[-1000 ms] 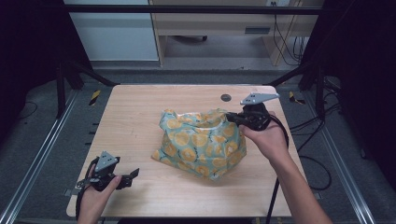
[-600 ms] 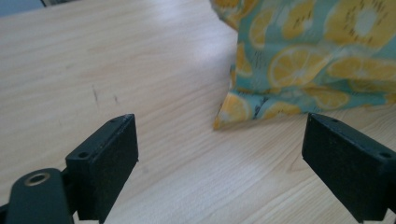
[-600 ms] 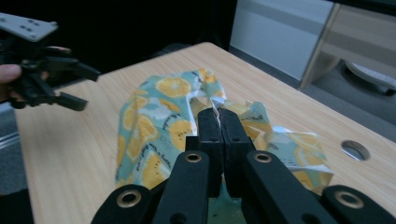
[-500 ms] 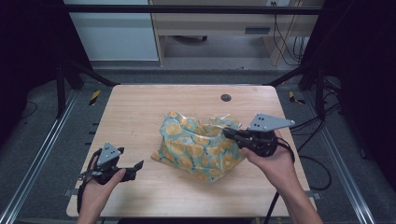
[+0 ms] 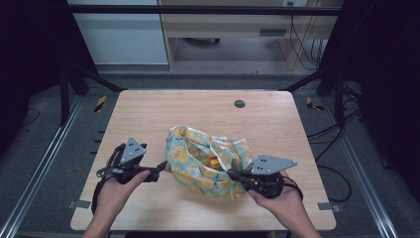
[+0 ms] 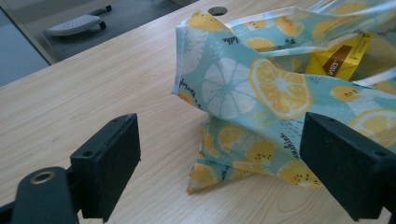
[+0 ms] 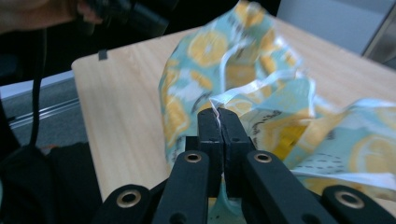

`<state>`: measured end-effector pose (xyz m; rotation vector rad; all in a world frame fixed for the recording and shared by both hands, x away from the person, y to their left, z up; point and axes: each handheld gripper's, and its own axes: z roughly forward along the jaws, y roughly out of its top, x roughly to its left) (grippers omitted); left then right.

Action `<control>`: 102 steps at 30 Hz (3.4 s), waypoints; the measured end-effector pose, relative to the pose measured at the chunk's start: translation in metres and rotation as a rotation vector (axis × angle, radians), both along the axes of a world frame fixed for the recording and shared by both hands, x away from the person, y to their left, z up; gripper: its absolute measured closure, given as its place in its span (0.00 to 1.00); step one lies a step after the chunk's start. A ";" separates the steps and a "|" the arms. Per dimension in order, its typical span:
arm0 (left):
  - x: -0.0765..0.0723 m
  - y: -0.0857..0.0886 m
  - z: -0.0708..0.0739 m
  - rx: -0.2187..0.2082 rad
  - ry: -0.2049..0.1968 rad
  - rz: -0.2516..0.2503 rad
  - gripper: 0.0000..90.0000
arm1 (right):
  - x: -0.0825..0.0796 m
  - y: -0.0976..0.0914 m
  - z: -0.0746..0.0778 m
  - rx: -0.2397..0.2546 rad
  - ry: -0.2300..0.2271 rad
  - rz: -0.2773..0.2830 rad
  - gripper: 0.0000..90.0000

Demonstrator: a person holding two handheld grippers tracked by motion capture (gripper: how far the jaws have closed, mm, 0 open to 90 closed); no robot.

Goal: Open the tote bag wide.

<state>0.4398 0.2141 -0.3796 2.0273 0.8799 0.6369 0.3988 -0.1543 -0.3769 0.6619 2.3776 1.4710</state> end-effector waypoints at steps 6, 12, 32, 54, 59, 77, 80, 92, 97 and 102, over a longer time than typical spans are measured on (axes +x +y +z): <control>0.001 -0.010 0.007 0.019 -0.008 -0.022 0.14 | -0.007 0.001 -0.027 -0.051 0.045 0.023 0.99; 0.005 -0.019 0.015 0.024 -0.016 -0.034 0.14 | -0.011 0.001 -0.048 -0.084 0.093 0.039 0.99; 0.041 -0.073 0.033 0.048 -0.007 -0.066 0.33 | -0.014 -0.010 -0.081 -0.139 0.174 0.016 0.99; -0.040 -0.038 -0.056 0.136 0.139 -0.380 0.98 | -0.004 -0.020 -0.082 -0.128 0.187 -0.060 0.97; -0.041 -0.025 -0.076 0.148 0.163 -0.346 0.98 | -0.004 -0.023 -0.080 -0.132 0.188 -0.070 0.92; -0.048 -0.003 -0.088 0.130 0.095 -0.301 0.98 | 0.000 -0.029 -0.022 -0.105 0.076 -0.106 0.53; -0.048 0.000 -0.088 0.126 0.094 -0.291 0.97 | 0.006 -0.030 -0.013 -0.109 0.060 -0.122 0.52; -0.047 0.003 -0.083 0.102 0.066 -0.282 0.97 | 0.049 -0.025 0.012 -0.153 0.034 -0.182 0.49; -0.048 0.004 -0.080 0.087 0.048 -0.278 0.97 | 0.062 -0.014 -0.001 -0.220 0.064 -0.159 0.45; -0.048 0.004 -0.078 0.062 0.040 -0.288 0.97 | 0.061 -0.006 -0.012 -0.291 0.082 -0.123 0.41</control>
